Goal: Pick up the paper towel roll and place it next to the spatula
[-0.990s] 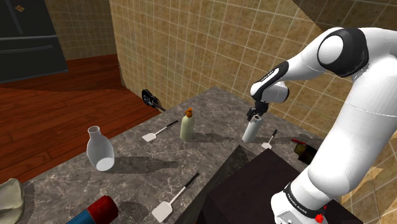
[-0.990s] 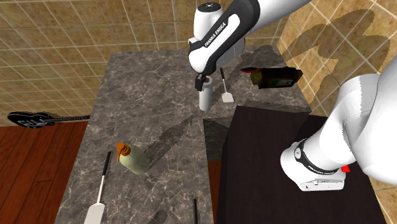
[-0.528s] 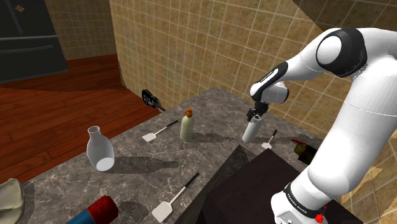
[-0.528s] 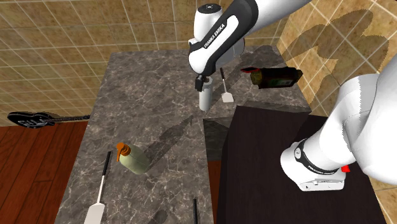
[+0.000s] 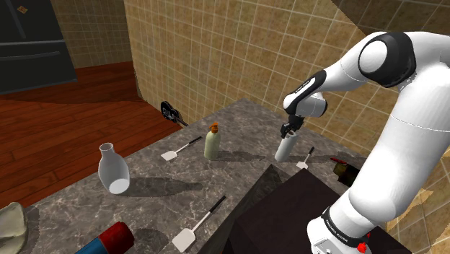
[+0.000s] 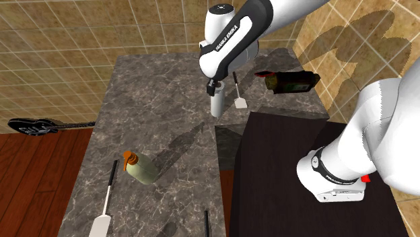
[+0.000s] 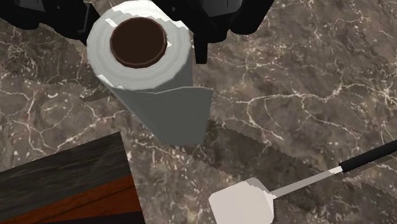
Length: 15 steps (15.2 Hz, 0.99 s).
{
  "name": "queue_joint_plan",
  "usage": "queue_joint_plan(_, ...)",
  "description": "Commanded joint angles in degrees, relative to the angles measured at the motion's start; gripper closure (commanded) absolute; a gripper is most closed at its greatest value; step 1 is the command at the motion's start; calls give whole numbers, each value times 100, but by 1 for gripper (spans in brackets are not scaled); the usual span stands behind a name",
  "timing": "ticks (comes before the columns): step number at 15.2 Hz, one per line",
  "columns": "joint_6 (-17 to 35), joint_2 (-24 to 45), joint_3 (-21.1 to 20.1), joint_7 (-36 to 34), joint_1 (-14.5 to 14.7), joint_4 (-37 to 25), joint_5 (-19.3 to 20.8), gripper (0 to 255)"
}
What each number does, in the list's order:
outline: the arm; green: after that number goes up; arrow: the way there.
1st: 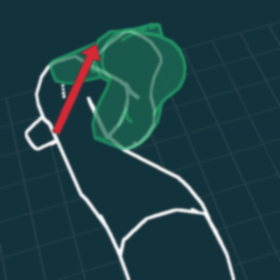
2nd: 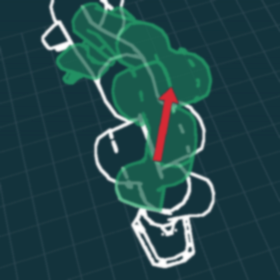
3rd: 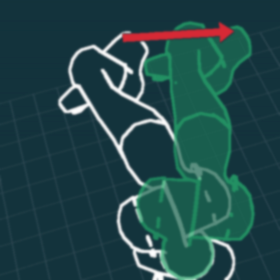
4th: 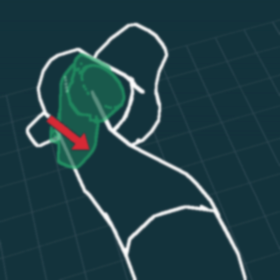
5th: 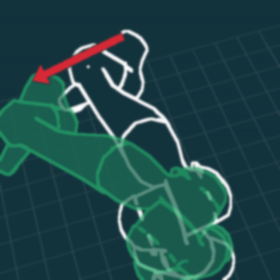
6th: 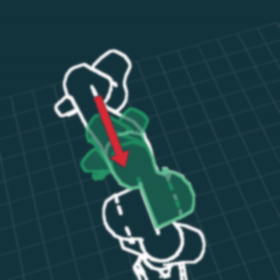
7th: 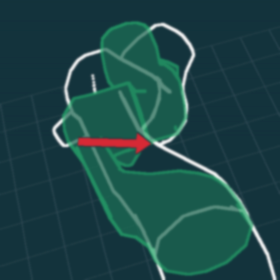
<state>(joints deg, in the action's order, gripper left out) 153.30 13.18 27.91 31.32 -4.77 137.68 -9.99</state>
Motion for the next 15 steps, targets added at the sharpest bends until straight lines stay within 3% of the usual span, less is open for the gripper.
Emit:
queue_joint_plan(1,2,7,5,0,-4,3,2,255)
queue_joint_plan(15,-953,-978,349,-661,226,-105,966,255)
